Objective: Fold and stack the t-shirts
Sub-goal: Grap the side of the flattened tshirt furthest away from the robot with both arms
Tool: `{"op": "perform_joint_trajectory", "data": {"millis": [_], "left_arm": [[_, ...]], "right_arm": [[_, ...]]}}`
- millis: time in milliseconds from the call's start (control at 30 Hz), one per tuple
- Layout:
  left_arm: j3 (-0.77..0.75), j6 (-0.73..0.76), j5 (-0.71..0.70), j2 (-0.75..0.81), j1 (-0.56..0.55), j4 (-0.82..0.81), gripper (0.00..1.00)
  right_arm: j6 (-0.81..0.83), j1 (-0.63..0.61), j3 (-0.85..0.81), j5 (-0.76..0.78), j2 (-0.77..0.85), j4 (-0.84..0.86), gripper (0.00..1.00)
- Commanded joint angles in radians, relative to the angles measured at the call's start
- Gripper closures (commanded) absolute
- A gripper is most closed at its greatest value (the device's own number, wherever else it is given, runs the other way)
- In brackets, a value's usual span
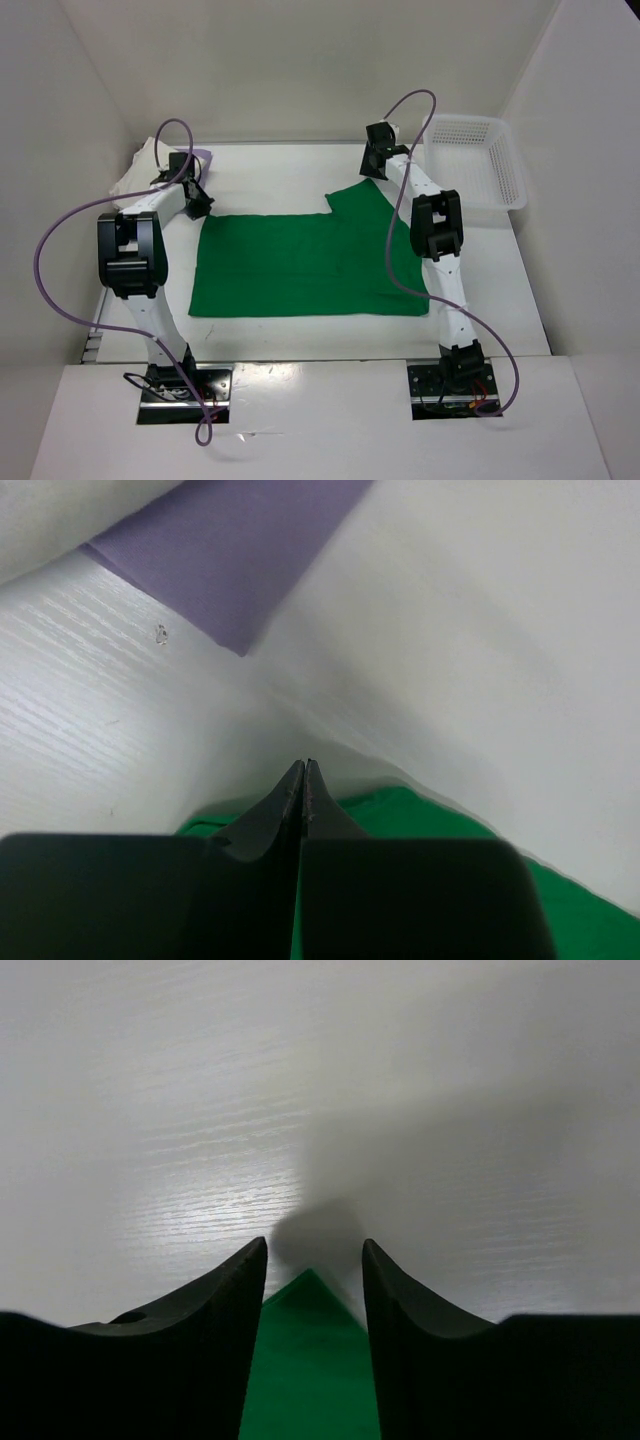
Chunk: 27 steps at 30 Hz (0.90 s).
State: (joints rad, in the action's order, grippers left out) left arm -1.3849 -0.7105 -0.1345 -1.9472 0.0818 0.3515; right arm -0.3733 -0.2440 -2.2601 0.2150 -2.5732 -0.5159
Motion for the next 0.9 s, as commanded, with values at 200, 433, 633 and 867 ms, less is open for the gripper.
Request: {"op": "perform_joint_trajectory", "data": {"millis": [200,433,633,867], "left_arm": [[0.018,-0.004,0.022,0.044,-0.004,-0.020,1.00],[0.029,-0.004,0.032,0.044,-0.004,-0.029,1.00],[0.029,-0.004,0.041,0.044,-0.004,-0.029,1.00],[0.033,0.017,0.046,0.109,-0.013,-0.019,1.00]], "right_arm": [[-0.015,0.002,0.027,-0.071,0.068,-0.022,0.56],[-0.026,-0.008,0.070,-0.080,0.068,-0.022,0.71],[-0.044,-0.008,0.070,-0.046,0.106,-0.032,1.00],[-0.065,-0.008,0.276,-0.046,0.330,-0.015,1.00]]}}
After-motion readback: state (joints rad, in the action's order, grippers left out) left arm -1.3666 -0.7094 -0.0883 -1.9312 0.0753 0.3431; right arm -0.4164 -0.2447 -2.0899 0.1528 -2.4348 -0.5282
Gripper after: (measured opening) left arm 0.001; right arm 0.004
